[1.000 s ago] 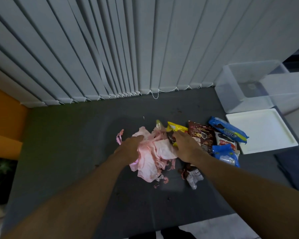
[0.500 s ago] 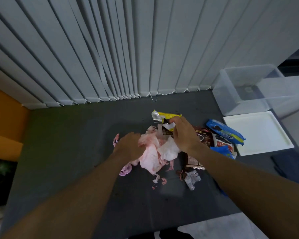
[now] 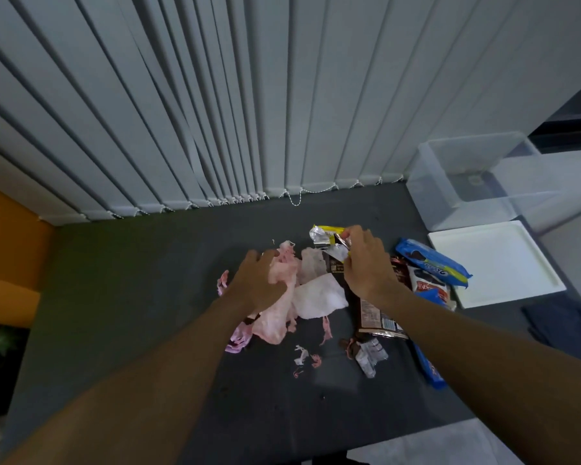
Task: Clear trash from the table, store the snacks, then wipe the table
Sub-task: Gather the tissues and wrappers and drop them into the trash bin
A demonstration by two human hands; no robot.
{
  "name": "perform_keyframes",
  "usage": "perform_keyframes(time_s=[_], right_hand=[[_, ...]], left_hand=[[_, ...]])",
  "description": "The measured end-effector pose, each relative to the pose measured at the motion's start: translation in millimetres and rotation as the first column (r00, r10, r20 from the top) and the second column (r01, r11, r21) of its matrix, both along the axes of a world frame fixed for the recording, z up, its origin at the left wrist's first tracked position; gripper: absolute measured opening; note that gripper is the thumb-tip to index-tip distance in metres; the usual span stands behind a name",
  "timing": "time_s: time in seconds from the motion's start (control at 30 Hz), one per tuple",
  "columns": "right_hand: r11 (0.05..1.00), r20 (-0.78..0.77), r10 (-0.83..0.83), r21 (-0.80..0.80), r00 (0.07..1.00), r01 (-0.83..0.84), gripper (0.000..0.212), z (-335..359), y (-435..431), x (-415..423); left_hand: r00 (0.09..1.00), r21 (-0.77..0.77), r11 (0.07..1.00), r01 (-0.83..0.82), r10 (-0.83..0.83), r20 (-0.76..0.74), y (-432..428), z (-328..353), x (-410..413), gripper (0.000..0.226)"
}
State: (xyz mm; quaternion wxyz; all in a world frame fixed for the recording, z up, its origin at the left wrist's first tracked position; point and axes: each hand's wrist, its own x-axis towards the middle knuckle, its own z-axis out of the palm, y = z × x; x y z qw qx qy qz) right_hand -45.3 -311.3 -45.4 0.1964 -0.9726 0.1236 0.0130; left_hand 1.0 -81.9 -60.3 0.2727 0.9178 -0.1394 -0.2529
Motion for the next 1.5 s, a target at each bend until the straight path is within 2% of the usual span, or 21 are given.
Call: perform_keyframes(time_s=[0.17, 0.3, 0.43, 0.5, 0.57, 0.63, 0.73, 0.83, 0.93, 0.97, 1.1, 1.2, 1.3, 1.5], right_hand=[[1.0, -0.044, -0.017, 0.003, 0.999, 0.018, 0.047, -16.1, -8.4, -12.1], [1.0, -0.073, -0.031, 0.003, 0.997, 0.031, 0.048, -30.5, -11.2, -18.8], [0.999, -0.07, -0.048, 0.0, 0.996, 0.048, 0.047, -39.0, -14.4, -24.4], [0.999, -0.067, -0.046, 0.007, 0.997, 0.046, 0.047, -40.5, -16.5, -27.2], [0.999, -0.053, -0.04, 0.01, 0.998, 0.041, 0.047, -40.9, -18.4, -28.9], [0.999, -0.049, -0.042, 0.008, 0.998, 0.043, 0.048, -40.7, -19.6, -28.9], [0.998, -0.068, -0.058, 0.004, 0.996, 0.059, 0.05, -36.7, -19.2, -25.9], [0.998, -0.082, -0.054, 0.006, 0.995, 0.055, 0.051, -31.0, -15.4, -20.9], [1.0, -0.088, -0.018, 0.005, 0.996, 0.019, 0.05, -26.1, -8.7, -15.3], [1.0, -0.095, -0.006, 0.011, 0.995, 0.007, 0.051, -25.1, -5.8, -13.5], [0.999, -0.084, 0.03, 0.033, 0.996, -0.027, 0.051, -24.7, 6.6, -8.0], [0.998, -0.082, 0.053, 0.039, 0.995, -0.05, 0.05, -26.5, 13.6, -4.7], [0.996, -0.078, 0.077, 0.042, 0.994, -0.074, 0.049, -30.6, 18.3, -1.8], [0.995, -0.097, 0.099, 0.034, 0.99, -0.096, 0.047, -43.9, 30.2, -1.1]], left_hand=[[0.982, 0.19, 0.964, 0.187, -0.181, -0.05, -13.6, -28.9, -1.0, 0.12], [0.955, 0.264, 0.918, 0.295, -0.292, -0.052, -32.2, -53.1, -2.3, 0.133], [0.928, 0.34, 0.876, 0.343, -0.372, 0.021, -46.3, -65.6, -4.3, 0.122], [0.931, 0.338, 0.88, 0.334, -0.365, 0.029, -51.4, -66.6, -4.5, 0.099], [0.931, 0.3, 0.901, 0.313, -0.354, 0.093, -54.2, -66.1, -3.6, 0.063], [0.947, 0.223, 0.943, 0.248, -0.284, 0.15, -51.7, -62.8, -3.2, 0.045], [0.983, 0.085, 0.989, 0.12, -0.13, 0.131, -41.6, -52.5, 0.0, 0.044], [0.998, 0.041, 0.998, 0.053, -0.054, 0.03, -25.5, -37.4, 5.8, 0.05], [0.999, 0.01, 1.0, 0.017, -0.017, 0.049, -6.3, -24.5, 10.2, 0.031], [0.998, -0.001, 1.0, -0.005, 0.005, 0.063, -0.6, -19.6, 10.1, 0.031], [0.997, 0.049, 0.996, -0.071, 0.068, 0.043, 21.5, -4.6, 3.7, 0.029], [0.995, 0.108, 0.989, -0.102, 0.099, 0.032, 37.3, -1.1, -3.0, 0.038], [0.997, 0.21, 0.975, -0.074, 0.074, 0.004, 50.9, -8.7, -8.4, 0.046], [0.991, 0.233, 0.965, 0.12, -0.103, -0.085, 75.0, -32.0, -24.1, 0.065]])
